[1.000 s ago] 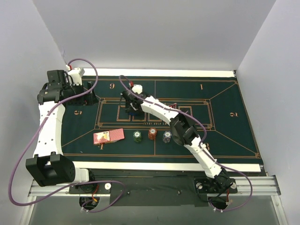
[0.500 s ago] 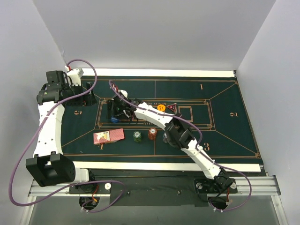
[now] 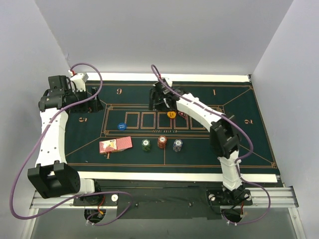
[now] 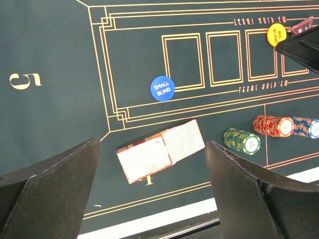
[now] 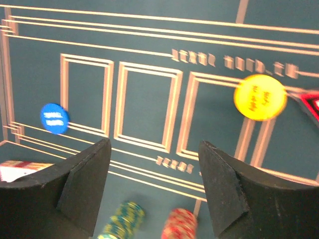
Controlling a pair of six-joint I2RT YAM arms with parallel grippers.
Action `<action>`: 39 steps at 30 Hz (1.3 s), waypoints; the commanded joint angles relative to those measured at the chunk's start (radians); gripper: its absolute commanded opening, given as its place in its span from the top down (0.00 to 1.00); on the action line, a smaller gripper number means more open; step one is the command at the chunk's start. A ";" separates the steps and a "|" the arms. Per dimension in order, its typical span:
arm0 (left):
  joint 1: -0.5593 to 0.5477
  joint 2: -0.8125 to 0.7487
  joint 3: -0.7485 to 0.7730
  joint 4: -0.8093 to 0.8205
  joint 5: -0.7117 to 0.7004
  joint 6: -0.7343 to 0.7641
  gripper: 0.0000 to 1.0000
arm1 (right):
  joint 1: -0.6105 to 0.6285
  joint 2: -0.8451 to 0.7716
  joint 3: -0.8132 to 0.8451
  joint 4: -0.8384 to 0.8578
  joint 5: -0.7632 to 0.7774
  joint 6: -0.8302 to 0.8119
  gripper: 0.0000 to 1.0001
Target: Distribute texas hold em gaming equipment
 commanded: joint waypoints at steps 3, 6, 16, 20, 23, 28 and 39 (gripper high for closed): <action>0.002 0.012 -0.042 0.034 0.082 -0.014 0.03 | -0.014 -0.127 -0.248 -0.087 0.147 -0.039 0.36; 0.001 0.017 -0.050 0.039 0.093 -0.014 0.03 | -0.037 -0.144 -0.310 -0.069 0.142 -0.042 0.36; 0.001 0.025 -0.032 0.036 0.100 -0.017 0.03 | -0.097 -0.042 -0.258 -0.067 0.093 -0.042 0.41; 0.002 0.022 -0.027 0.036 0.097 -0.019 0.03 | -0.114 0.000 -0.224 -0.075 0.083 -0.046 0.44; 0.001 0.020 -0.021 0.036 0.104 -0.022 0.03 | -0.118 0.027 -0.206 -0.077 0.081 -0.049 0.45; 0.001 0.019 -0.010 0.032 0.116 -0.029 0.03 | -0.123 0.069 -0.146 -0.083 0.075 -0.052 0.48; -0.005 0.014 -0.016 0.034 0.108 -0.025 0.03 | -0.131 0.189 0.051 -0.138 0.072 -0.028 0.66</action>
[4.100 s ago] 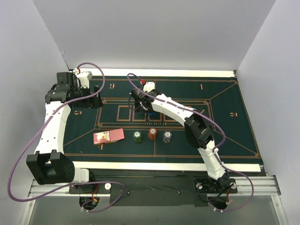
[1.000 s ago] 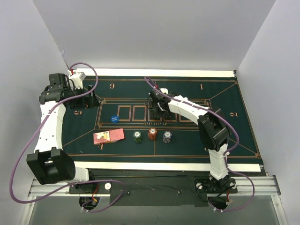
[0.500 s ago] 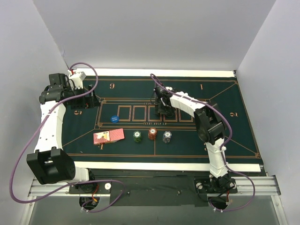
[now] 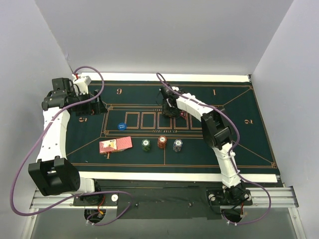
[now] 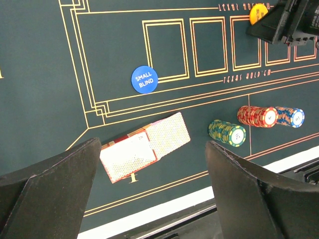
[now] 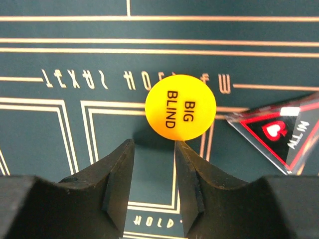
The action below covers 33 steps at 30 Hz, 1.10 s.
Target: Distribute texas hold em gaming equipment
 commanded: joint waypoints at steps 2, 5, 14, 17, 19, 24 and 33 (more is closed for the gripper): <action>-0.004 -0.012 0.036 0.030 0.017 0.005 0.03 | -0.013 0.075 0.134 -0.066 -0.004 0.031 0.68; -0.004 -0.011 0.039 0.027 0.011 0.005 0.03 | -0.025 0.129 0.200 -0.074 -0.014 0.054 0.70; -0.004 0.009 0.053 0.019 0.007 0.014 0.03 | -0.080 0.224 0.378 -0.080 -0.027 0.125 0.72; -0.004 0.015 0.054 0.019 0.005 0.014 0.03 | -0.097 0.243 0.421 -0.074 -0.021 0.141 0.73; -0.004 0.020 0.056 0.019 0.002 0.016 0.03 | -0.108 0.250 0.439 -0.056 -0.016 0.146 0.73; -0.004 0.026 0.057 0.024 -0.003 0.011 0.03 | -0.131 0.281 0.501 -0.040 -0.025 0.154 0.73; -0.005 0.028 0.079 0.004 -0.009 0.014 0.03 | -0.149 0.224 0.470 -0.028 -0.031 0.114 0.62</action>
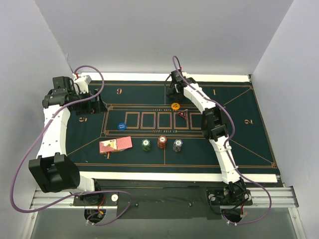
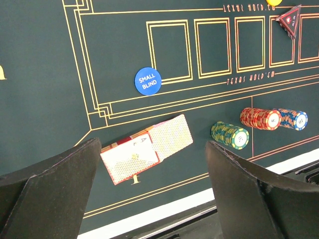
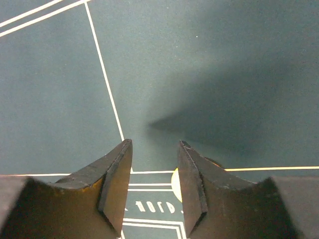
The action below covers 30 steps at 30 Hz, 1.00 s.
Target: Distribute texas hold em gaming equipment
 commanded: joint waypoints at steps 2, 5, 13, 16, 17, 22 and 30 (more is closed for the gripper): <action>-0.002 -0.014 0.059 0.004 -0.003 0.016 0.03 | 0.007 -0.131 -0.112 0.007 0.033 -0.060 0.52; -0.004 -0.025 0.051 0.007 -0.005 0.014 0.03 | 0.015 -0.254 -0.288 0.044 0.096 -0.102 0.40; -0.001 -0.046 0.048 0.003 0.000 0.013 0.03 | 0.010 -0.362 -0.513 0.079 0.131 -0.135 0.40; -0.001 -0.049 0.053 0.001 -0.005 0.013 0.03 | 0.015 -0.362 -0.537 0.088 0.124 -0.145 0.41; -0.001 -0.049 0.056 0.000 -0.006 0.014 0.03 | 0.016 -0.359 -0.536 0.088 0.121 -0.151 0.41; 0.001 -0.049 0.062 -0.005 -0.014 0.019 0.03 | 0.051 -0.327 -0.490 0.067 0.107 -0.198 0.45; 0.002 -0.055 0.042 0.004 -0.013 0.019 0.03 | 0.142 -0.346 -0.494 0.053 0.173 -0.217 0.54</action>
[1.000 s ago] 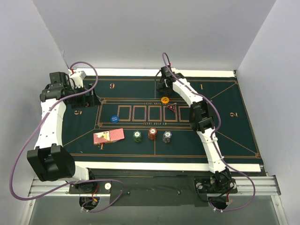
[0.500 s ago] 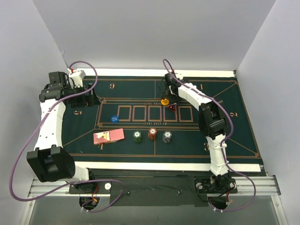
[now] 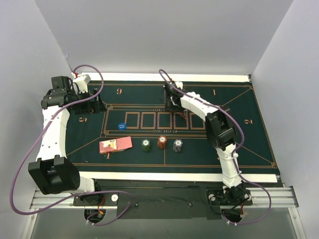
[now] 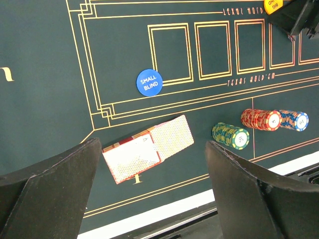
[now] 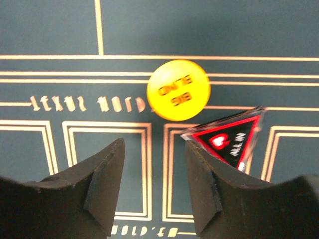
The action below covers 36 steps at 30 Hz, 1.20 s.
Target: Distribute texas hold em gaming equipment
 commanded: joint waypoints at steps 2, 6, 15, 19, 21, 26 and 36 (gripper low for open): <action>0.004 -0.041 0.021 0.014 0.000 0.015 0.03 | 0.047 -0.012 0.015 -0.027 0.039 0.018 0.56; 0.004 -0.045 0.020 0.011 -0.001 0.022 0.03 | 0.039 0.029 0.030 -0.032 0.024 0.070 0.58; 0.011 -0.047 0.010 0.012 -0.003 0.038 0.03 | 0.000 0.089 0.088 -0.102 0.031 0.135 0.65; 0.011 -0.039 0.012 0.018 0.006 0.031 0.03 | -0.004 0.132 0.154 -0.151 0.048 0.135 0.67; 0.010 -0.038 0.015 0.020 0.007 0.031 0.03 | -0.007 0.144 0.165 -0.157 0.063 0.135 0.68; 0.011 -0.035 0.021 0.020 0.000 0.033 0.03 | -0.030 0.186 0.217 -0.190 0.090 0.137 0.69; 0.011 -0.015 0.026 0.029 -0.006 0.030 0.03 | -0.086 0.288 0.416 -0.269 0.105 0.118 0.70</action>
